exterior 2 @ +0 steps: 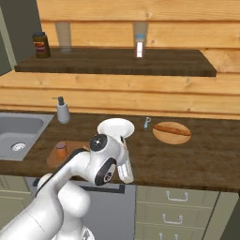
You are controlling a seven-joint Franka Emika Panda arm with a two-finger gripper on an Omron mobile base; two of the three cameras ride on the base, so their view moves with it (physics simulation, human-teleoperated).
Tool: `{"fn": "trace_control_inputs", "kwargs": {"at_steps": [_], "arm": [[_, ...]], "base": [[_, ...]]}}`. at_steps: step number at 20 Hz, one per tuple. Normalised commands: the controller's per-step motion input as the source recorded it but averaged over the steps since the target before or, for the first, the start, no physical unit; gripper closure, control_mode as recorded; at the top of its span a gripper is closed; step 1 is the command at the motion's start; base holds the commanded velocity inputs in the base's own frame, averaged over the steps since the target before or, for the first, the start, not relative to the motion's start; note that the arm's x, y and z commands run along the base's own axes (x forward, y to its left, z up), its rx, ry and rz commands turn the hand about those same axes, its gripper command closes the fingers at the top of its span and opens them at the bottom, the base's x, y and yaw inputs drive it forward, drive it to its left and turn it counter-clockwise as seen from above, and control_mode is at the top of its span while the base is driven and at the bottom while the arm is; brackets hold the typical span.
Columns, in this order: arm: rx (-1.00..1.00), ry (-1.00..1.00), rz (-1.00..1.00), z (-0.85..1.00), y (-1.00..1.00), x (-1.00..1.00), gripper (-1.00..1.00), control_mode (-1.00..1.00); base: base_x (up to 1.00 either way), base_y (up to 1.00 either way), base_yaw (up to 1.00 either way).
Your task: From the different types of pastries on the counter, select a croissant and place it on the cutting board. Then retrieve a jar of jam from the cabinet and place it alongside the croissant on the cutting board.
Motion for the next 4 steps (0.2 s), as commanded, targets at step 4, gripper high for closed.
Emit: {"fn": "trace_control_inputs", "kwargs": {"at_steps": [4], "arm": [[0.03,0.08,-0.13,0.0,-0.27,-0.33,-1.0,-1.0]], "base": [[0.0,0.0,0.0]]}}
